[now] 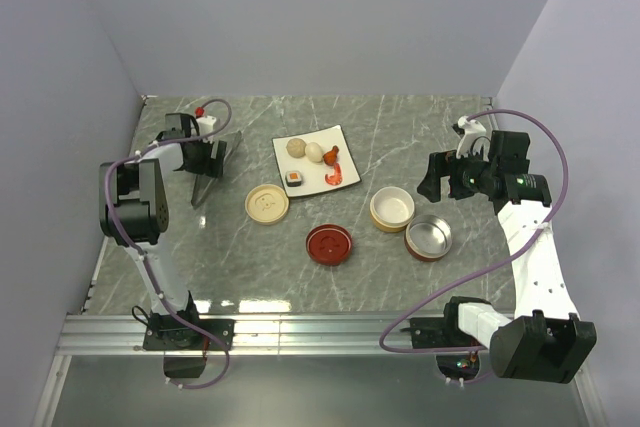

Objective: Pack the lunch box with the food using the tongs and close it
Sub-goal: Grab the clamp with the left arm

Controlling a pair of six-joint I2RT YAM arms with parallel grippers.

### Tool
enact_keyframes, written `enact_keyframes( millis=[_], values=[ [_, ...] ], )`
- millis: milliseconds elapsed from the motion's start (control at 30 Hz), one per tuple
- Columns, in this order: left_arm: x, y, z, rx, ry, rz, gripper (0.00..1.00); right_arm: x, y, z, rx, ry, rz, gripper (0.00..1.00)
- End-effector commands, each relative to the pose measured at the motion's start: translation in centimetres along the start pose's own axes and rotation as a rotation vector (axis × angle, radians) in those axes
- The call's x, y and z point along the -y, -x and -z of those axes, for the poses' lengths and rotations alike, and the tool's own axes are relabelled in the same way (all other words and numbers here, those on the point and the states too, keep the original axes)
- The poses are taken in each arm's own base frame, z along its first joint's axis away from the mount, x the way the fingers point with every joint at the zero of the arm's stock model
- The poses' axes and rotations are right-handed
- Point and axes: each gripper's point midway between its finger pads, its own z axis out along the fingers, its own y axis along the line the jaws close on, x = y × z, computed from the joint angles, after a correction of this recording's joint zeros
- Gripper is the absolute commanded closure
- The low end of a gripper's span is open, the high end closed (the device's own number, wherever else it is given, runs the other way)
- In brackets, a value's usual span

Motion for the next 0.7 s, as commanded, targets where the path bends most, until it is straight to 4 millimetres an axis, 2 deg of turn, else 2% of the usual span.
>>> enact_keyframes(
  millis=[0,133,267,333,400,500,667],
  values=[
    [0.3,-4.5,-1.4,-0.155,-0.003,0.006,0.16,0.1,0.6,0.5,0.029,-0.017,0.028,0.00],
    [1.2,-4.7,-1.1,-0.168,-0.051,0.013,0.29,0.1,0.6,0.5,0.027,-0.014,0.026,0.00],
    [1.6,-3.7,0.1,-0.159,-0.077,0.016,0.33,0.0,0.8,0.7,0.032,-0.010,0.030,0.00],
    [1.7,-2.7,1.0,-0.157,-0.088,0.018,0.34,-0.1,0.9,0.8,0.035,-0.007,0.033,0.00],
    [1.5,-0.6,2.3,-0.122,-0.087,0.007,0.35,-0.2,1.1,0.8,0.039,0.000,0.036,0.00],
    [1.9,1.4,4.7,-0.100,-0.120,-0.002,0.36,-0.3,1.2,0.8,0.042,0.007,0.038,0.00],
    [3.3,2.7,7.7,-0.096,-0.189,0.004,0.37,-0.6,1.4,0.9,0.045,0.023,0.044,0.00]
  ],
)
